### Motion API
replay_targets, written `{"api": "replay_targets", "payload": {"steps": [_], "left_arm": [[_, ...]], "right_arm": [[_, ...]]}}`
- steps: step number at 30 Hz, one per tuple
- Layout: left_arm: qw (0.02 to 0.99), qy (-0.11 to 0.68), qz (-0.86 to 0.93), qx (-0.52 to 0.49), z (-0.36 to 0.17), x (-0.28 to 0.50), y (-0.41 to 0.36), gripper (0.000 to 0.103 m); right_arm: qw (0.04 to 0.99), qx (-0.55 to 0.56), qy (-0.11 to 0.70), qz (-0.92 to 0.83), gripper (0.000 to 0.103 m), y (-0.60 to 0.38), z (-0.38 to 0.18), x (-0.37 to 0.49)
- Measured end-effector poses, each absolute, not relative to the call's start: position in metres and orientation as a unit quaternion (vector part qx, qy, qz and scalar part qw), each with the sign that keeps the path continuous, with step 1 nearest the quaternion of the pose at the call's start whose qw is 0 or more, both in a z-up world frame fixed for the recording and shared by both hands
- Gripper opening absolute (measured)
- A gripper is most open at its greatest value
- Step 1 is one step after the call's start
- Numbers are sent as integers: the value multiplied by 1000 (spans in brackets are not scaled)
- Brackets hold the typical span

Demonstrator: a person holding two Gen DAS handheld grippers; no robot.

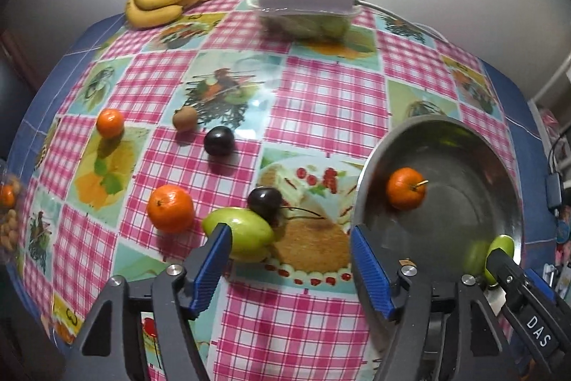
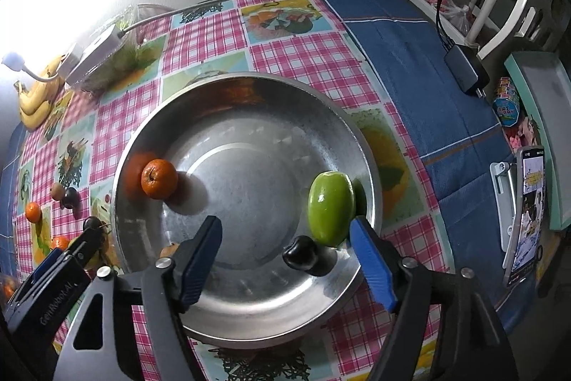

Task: Organize fruits
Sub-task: 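Withdraw both open tools from the steel bowl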

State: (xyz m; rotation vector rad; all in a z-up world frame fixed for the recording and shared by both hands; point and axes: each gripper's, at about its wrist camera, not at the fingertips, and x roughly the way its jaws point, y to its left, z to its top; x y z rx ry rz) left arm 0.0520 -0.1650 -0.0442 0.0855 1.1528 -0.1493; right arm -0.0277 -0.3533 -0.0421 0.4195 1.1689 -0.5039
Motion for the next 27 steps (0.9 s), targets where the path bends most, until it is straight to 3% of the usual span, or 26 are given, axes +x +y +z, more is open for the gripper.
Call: {"api": "replay_targets", "payload": {"steps": [3,6,12,16,27], "left_arm": [[834,547,-60,34,-47,53,-160,84],[834,549,-52,27,-51,55,-157,95],[842,538,-32,23,-48,56,-149,103],[841,539,-27,15,-49,57,-144,103],[841,541,-17,-4,-47,59,-134,103]], "right_arm": [[782,189,547,-231,76,-352,-46,-26],[782,183,550,-230,88,-350,-49,-24],[783,182,550,-228,88,-350,-51,-23],[789,182,544,-221,103,-348,-50,-23],[792,186,537,-223,103,-347,-48,-24]]}}
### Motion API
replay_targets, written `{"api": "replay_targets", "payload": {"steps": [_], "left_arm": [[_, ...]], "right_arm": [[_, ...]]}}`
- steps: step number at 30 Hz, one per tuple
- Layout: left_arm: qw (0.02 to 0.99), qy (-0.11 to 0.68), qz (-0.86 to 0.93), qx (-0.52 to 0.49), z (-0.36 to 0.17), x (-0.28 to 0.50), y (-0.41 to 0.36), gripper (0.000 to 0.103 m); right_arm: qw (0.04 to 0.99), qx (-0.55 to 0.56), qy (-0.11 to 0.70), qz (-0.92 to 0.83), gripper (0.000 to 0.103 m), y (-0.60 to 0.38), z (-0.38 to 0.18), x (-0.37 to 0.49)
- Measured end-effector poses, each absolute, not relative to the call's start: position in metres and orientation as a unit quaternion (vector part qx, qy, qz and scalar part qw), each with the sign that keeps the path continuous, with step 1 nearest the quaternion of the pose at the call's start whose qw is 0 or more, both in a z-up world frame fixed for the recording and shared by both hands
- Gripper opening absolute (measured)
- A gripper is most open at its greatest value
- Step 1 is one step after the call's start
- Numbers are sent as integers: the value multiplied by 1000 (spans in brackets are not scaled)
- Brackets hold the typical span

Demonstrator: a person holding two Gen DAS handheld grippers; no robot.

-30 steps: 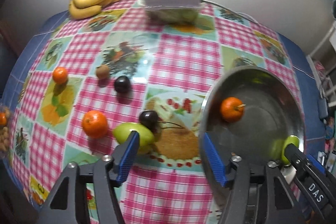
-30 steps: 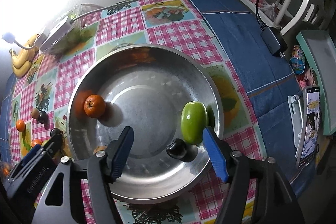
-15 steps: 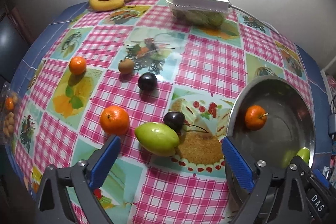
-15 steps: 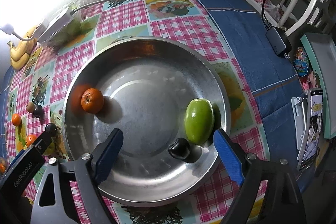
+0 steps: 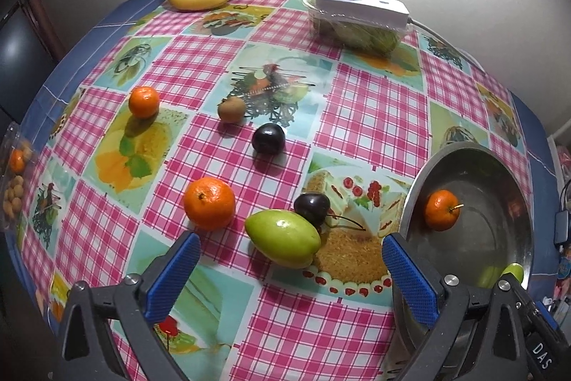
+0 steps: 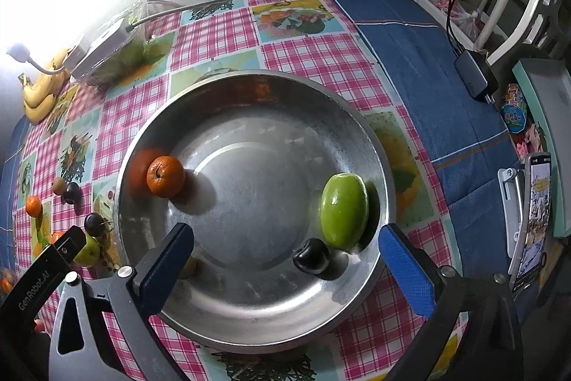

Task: Organize fruits
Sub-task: 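Withdraw both open tools from the steel bowl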

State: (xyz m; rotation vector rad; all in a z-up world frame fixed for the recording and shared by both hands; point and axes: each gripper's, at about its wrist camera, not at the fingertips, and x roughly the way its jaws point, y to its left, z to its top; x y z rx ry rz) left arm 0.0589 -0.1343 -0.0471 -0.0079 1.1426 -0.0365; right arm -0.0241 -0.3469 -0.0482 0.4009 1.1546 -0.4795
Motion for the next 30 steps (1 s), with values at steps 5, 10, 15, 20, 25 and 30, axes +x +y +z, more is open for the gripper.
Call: {"api": "replay_targets", "payload": {"steps": [5,10,15,20,25,30], "left_arm": [[849,529,-9,-7,-40,61,-126,103],[853,522,3,-16,-34,66,-111,103],[849,527,15,-34,-35,72,-92,103],[848,527,27,-45,-34,76,-77,103],[844,532,37,-62,-34,80,-59,103],[846,525,50,-74,-28,88,-36,103]], "right_arm": [[793,189,534,-223,103,-345,-46,-24],[794,188,535,-218,103,-339,-44,-21],[798,191,535,-203,103,-329,-42,-15],[806,182,529,-192,103,-311,-34,-5],[812,193,527,-158,103,-288,-32,8],[819,188,524,-138,103,-265,-27,21]]}}
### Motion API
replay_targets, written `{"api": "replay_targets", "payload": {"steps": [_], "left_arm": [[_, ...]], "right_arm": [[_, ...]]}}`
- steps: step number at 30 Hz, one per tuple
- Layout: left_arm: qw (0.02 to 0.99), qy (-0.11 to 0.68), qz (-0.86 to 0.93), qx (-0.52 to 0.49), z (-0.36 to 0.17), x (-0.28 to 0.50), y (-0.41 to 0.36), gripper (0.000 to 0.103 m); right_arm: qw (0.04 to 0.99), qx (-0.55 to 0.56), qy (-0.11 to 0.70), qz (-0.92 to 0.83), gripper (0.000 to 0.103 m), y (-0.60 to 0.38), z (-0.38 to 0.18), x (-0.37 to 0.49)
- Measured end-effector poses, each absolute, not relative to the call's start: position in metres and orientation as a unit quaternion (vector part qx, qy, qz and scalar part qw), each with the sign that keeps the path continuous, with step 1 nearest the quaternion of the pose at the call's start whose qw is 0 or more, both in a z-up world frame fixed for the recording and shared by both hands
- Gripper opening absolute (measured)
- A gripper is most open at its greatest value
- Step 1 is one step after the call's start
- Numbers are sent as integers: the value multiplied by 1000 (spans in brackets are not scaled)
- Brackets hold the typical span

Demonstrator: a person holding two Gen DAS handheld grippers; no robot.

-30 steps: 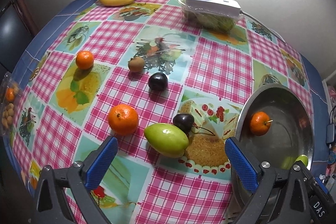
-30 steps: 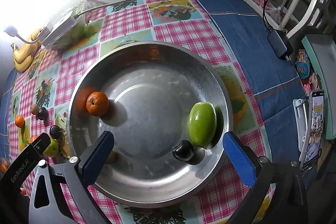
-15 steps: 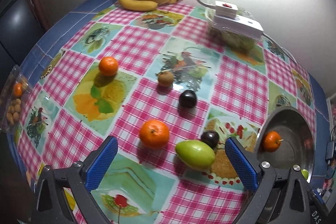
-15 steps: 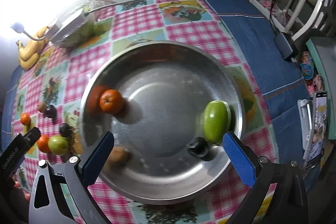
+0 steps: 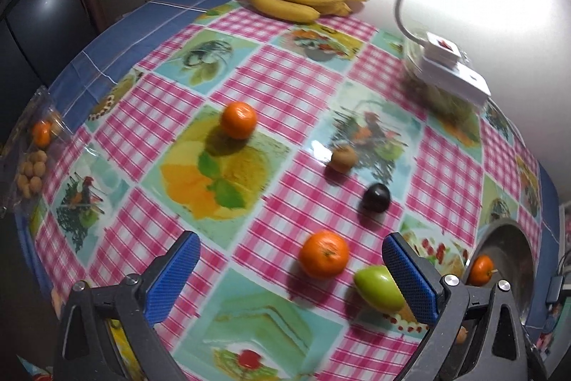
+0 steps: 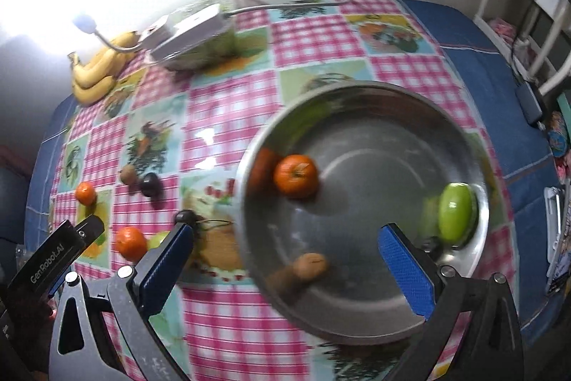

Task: Organize fruits
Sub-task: 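Withdraw both open tools from the steel bowl, then move the right tool toward a green pear while the left tool approaches a tangerine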

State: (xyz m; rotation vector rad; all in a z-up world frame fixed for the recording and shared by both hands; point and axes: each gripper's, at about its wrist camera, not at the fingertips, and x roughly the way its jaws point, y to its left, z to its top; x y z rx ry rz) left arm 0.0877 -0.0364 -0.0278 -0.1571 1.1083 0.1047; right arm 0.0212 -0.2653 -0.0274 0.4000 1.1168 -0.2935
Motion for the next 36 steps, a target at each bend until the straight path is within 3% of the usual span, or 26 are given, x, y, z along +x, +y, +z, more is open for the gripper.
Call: {"api": "replay_targets", "payload": {"steps": [18,36], "left_arm": [[840,521,73,-132,-22,100,28,103],[806,573,40,-142,-54,116,23,103]], "right_arm": [[828,175,529,-66,103,-199,-34,55],[811,138,566,-53,103,-168,-71,68]]}}
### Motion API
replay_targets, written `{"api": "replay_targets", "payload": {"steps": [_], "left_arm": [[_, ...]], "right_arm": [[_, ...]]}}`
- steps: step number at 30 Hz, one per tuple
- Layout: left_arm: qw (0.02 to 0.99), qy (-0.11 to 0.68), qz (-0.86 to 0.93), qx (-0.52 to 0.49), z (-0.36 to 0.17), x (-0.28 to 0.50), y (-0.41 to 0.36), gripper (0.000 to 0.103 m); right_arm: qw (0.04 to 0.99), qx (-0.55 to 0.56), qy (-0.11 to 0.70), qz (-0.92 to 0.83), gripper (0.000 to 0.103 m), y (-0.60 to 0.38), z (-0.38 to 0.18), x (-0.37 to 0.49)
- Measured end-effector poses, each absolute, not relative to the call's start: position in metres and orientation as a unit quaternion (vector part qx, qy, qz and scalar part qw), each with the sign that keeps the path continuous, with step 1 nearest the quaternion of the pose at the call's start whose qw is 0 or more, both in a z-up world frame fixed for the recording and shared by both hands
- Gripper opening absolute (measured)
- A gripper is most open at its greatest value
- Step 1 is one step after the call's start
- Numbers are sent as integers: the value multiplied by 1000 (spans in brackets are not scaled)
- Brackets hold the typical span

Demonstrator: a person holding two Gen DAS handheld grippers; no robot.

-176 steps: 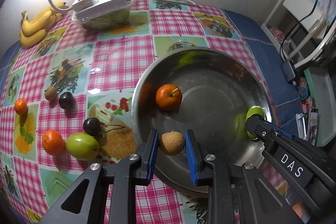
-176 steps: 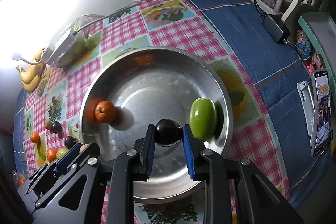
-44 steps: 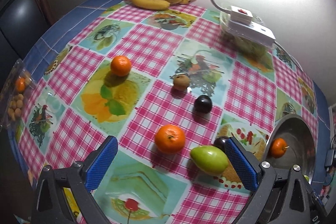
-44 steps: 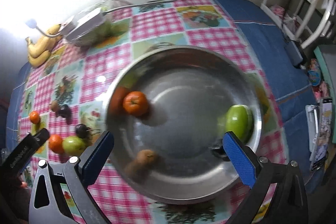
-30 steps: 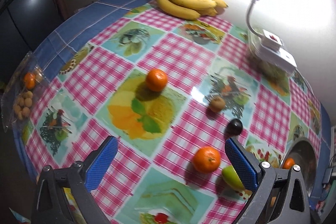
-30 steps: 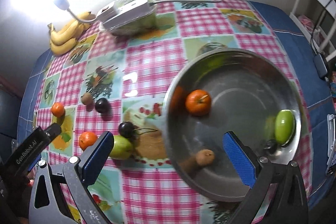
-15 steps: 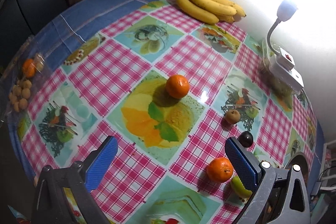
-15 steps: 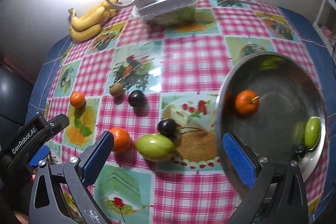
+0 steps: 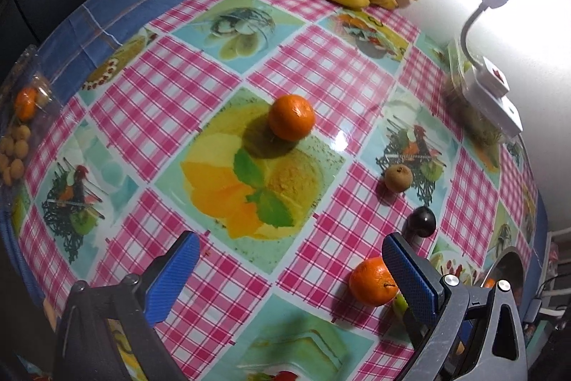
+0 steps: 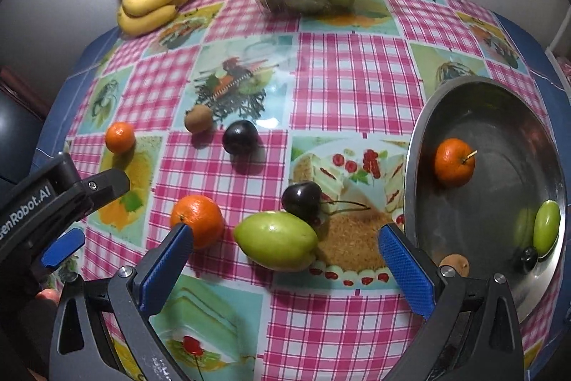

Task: Organize fruits
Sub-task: 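Move the right tool toward a green pear while the left tool approaches a tangerine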

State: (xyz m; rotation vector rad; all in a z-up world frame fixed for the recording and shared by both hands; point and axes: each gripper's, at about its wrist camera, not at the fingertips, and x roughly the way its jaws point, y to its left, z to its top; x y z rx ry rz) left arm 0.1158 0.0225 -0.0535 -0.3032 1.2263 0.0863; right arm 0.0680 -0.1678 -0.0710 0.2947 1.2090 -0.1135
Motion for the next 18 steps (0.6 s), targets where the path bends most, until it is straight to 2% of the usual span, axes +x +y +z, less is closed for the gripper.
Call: {"api": "replay_targets", "payload": {"steps": [12,18], "left_arm": [[795,594,-2,-123,-66,117,-2,102],[789,602,-27,-115,-69,115,-16,101]], "right_arm": [[800,117,587,-51,102,-159,-87,75],[803,120,582,-42,95,-156,-84,75]]}}
